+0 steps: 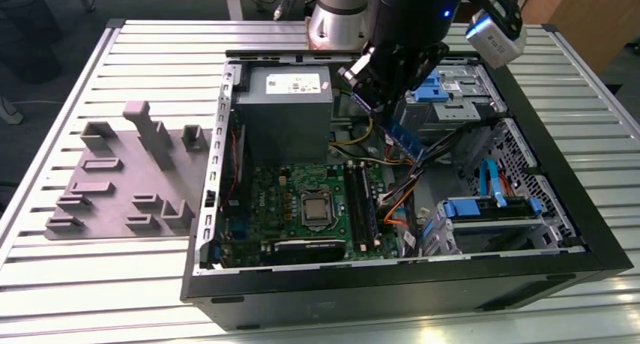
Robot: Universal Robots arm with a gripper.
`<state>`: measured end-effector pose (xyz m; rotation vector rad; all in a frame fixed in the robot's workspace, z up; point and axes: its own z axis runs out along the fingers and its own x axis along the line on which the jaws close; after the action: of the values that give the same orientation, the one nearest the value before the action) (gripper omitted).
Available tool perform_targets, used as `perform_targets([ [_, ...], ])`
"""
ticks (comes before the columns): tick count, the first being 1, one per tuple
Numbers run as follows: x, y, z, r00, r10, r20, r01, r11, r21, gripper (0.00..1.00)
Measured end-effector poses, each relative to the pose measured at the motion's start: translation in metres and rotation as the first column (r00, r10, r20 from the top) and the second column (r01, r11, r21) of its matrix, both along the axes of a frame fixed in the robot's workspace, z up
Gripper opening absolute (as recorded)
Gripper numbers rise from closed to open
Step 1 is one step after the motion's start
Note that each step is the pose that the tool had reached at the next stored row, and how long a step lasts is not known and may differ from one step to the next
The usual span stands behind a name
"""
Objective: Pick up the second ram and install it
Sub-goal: 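Insert the second ram into the second slot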
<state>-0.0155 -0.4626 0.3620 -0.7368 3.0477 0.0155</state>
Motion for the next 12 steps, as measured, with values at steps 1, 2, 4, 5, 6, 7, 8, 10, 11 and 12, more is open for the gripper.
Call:
perform_targets([
  [1,0.0,0.0,-0.0004,0.9998,-0.018,0.0,0.018,0.9998,0.0,0.14],
  [2,0.0,0.0,-0.0007,0.9994,-0.034,0.0,0.034,0.9994,0.0,0.14],
  [4,0.0,0.0,-0.0015,0.9977,-0.068,0.0,0.068,0.9977,0.0,0.14],
  [5,0.0,0.0,-0.0018,0.9963,-0.086,0.0,0.086,0.9963,0.0,0.14],
  [6,0.0,0.0,-0.0022,0.9947,-0.103,0.0,0.103,0.9947,0.0,0.14],
  [7,0.0,0.0,-0.0026,0.9926,-0.122,0.0,0.122,0.9926,0.0,0.14],
  [8,0.0,0.0,-0.0031,0.9901,-0.14,0.0,0.14,0.9901,0.0001,0.14],
  [10,0.0,0.0,-0.0039,0.9844,-0.176,0.0,0.176,0.9844,0.0,0.14],
  [11,0.0,0.0,-0.0043,0.9811,-0.194,0.0,0.194,0.9811,0.0,0.14],
  [12,0.0,0.0,-0.0047,0.9774,-0.211,0.0,0.211,0.9774,0.0,0.14],
])
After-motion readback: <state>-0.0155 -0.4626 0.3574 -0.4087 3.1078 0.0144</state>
